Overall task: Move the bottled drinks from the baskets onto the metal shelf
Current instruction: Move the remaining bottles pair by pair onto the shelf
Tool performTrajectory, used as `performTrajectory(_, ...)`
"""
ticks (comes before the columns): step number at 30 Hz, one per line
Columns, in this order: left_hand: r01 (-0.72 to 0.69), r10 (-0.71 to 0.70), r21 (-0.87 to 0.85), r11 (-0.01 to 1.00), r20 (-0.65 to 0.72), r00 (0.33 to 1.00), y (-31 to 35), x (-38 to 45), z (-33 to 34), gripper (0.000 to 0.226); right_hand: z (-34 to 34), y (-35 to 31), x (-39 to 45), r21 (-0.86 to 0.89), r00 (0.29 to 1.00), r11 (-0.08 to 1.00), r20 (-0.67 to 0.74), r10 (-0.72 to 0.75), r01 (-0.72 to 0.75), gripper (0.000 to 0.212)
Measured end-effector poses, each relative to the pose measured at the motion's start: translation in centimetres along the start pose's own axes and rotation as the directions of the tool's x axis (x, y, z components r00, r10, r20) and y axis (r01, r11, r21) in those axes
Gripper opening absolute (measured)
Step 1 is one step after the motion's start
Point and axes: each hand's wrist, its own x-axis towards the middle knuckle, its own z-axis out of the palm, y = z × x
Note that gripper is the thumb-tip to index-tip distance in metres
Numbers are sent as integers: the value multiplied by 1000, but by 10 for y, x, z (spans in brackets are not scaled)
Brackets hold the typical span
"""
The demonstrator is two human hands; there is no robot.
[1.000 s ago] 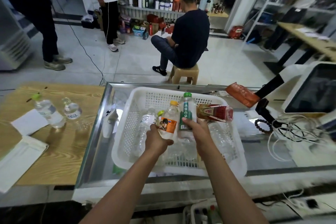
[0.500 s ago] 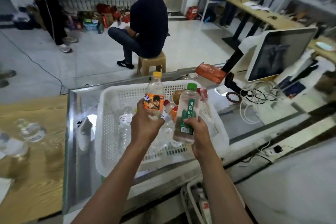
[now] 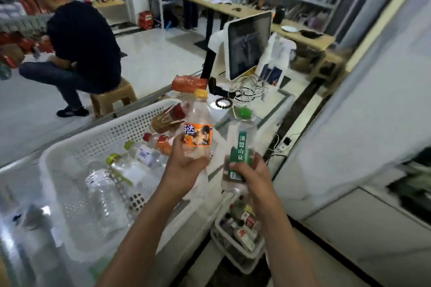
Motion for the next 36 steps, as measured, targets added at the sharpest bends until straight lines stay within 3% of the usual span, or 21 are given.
performTrajectory(7, -136, 124, 26, 990, 268, 955, 31, -80, 86, 72, -98, -18, -93, -23, 961, 991, -242, -137, 136, 48)
performTrajectory(13, -246, 209, 15, 969, 481, 851, 65, -172, 172, 71, -186, -33, -208, -70, 852, 963, -452, -264, 262, 44)
performTrajectory(18, -249, 230, -65, 966, 653, 721, 82, -259, 236, 75, -254, -29, -309, -100, 733, 945, -608, -307, 312, 56)
performTrajectory(22, -290, 274, -121, 949, 771, 575, 89, -329, 279, 75, -291, -19, -386, -125, 598, 934, -737, -314, 336, 51)
performTrajectory(36, -265, 323, -268, 926, 927, 192, 100, -457, 413, 76, -381, -1, -515, -150, 195, 937, -956, -219, 315, 54)
